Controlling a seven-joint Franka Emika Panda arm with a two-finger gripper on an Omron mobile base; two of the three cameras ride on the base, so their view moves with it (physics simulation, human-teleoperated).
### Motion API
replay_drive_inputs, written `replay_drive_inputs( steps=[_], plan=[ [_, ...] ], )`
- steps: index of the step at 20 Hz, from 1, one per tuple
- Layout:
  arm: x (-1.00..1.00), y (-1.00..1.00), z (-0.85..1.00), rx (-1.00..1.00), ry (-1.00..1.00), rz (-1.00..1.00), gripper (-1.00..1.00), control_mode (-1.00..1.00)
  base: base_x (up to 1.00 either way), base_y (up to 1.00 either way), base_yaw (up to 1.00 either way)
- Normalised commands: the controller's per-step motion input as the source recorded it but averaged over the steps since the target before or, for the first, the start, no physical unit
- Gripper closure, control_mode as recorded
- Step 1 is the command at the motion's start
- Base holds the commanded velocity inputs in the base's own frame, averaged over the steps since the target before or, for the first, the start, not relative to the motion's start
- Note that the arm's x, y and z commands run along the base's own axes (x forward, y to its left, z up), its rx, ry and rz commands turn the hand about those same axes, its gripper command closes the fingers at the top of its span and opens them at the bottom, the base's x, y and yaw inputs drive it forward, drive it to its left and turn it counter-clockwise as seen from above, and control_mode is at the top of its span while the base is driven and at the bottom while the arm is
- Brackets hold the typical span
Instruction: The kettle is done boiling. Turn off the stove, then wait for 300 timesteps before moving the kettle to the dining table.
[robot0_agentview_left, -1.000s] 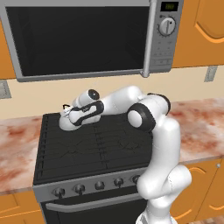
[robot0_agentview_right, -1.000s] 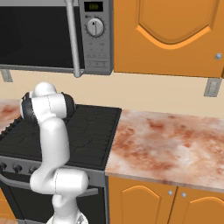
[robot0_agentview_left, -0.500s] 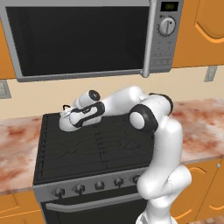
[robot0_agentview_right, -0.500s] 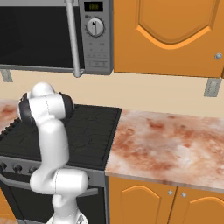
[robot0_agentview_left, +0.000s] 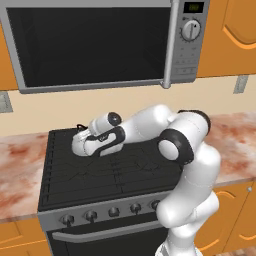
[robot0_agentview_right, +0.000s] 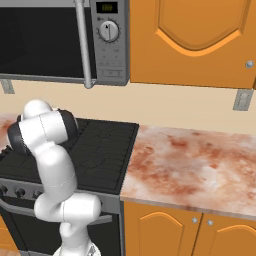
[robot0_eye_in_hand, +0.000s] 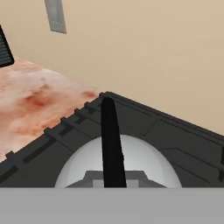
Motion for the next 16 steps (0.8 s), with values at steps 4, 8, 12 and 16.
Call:
replay_drive_inputs(
  steps=[4,8,12,16],
  plan=[
    [-0.34,-0.24,0.25,0.00,0.00,-0.06,1.00,-1.00,0.00,0.00,0.00],
    [-0.28,-0.19,0.26,0.00,0.00,-0.05,1.00,-1.00,0.00,0.00,0.00],
    [-0.22,-0.19,0.29,0.00,0.02,-0.05,1.00,-1.00,0.00,0.00,0.00],
    [-0.27,-0.20,0.24,0.00,0.02,-0.05,1.00,-1.00,0.00,0.00,0.00]
  ],
)
